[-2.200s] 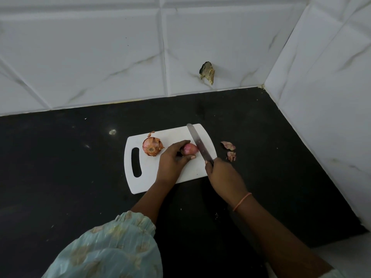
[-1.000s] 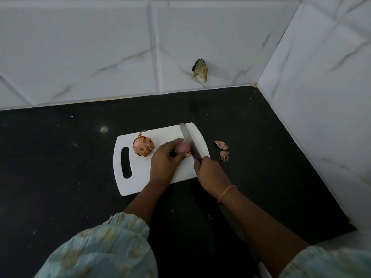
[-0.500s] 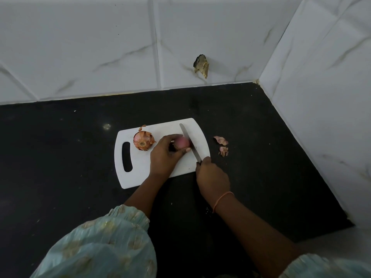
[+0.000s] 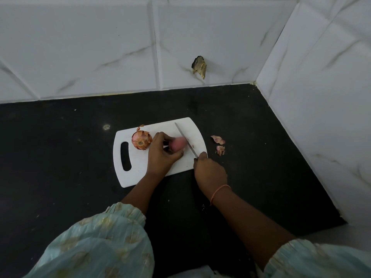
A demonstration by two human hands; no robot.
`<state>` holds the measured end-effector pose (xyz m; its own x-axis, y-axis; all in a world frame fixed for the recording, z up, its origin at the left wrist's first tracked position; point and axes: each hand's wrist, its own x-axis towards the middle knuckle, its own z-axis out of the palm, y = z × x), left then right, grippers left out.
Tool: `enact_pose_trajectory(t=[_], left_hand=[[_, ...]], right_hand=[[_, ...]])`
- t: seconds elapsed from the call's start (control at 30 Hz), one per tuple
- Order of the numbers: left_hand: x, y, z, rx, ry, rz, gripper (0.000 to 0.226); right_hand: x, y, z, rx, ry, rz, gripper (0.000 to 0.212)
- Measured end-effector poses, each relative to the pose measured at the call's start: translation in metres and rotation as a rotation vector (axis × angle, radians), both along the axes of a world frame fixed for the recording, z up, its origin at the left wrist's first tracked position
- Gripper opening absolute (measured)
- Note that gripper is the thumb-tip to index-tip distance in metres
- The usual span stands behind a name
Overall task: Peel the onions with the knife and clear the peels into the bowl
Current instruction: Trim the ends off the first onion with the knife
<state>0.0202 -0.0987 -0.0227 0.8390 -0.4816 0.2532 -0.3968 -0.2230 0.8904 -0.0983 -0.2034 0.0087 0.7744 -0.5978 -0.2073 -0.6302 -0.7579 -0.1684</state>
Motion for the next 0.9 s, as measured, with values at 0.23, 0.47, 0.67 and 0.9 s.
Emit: enact_pose_trajectory(t=[0.23,0.47,0.67,0.9], left_hand=[[0.000,-0.002,0.001,-0.007,0.060,-0.020,0.051],[0.003,-0.002,-0.002,0.043,0.016,-0.039,0.048],[0.003,-0.001,-0.001,0.023,0.046,-0.044,0.046],[0.004,-0.002,-0.004,0.070,-0.009,-0.044,0.041]], right_hand=[[-0.011,-0.012,0.005,0.025,-0.090,-0.017,0.033],[-0.014,-0.019,0.002,0.040,-0.092,-0.060,0.030],[-0.009,-0.032,0.005,0.049,-0.086,-0.129,0.033],[-0.017,-0.042,0.011,0.040,-0.311,-0.209,0.036]])
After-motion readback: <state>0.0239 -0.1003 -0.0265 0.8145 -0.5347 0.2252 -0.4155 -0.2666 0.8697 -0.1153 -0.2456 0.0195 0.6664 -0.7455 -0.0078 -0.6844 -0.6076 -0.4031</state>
